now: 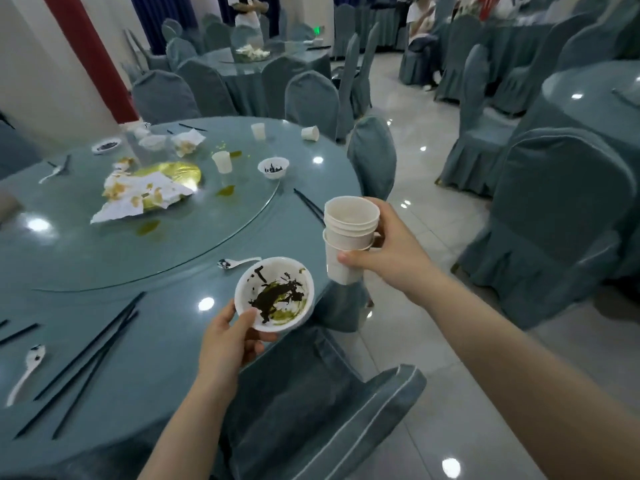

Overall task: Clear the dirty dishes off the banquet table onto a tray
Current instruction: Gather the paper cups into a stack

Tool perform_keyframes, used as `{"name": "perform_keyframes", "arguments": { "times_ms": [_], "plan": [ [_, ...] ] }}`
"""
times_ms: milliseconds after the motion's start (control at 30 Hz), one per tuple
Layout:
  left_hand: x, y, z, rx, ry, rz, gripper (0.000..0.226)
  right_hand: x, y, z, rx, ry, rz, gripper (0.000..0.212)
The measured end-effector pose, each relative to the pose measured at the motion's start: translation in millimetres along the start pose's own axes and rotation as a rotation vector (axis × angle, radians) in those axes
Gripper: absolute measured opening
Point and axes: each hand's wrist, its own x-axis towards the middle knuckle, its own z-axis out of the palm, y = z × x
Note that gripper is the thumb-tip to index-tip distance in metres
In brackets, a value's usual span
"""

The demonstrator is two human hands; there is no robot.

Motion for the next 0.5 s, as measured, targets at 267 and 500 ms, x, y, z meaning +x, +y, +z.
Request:
{"name": "perform_keyframes", "arguments": {
  "times_ms": [267, 500],
  "plan": [
    [43, 9, 158, -0.042, 0.049, -0.043, 0.027, 60, 52, -143, 0.019, -0.040, 0.061, 0.067],
    [143, 28, 265, -0.111, 0.081, -0.055, 0.032, 171, 77, -223, -0.086, -0.079, 0.009, 0.069]
  ]
}}
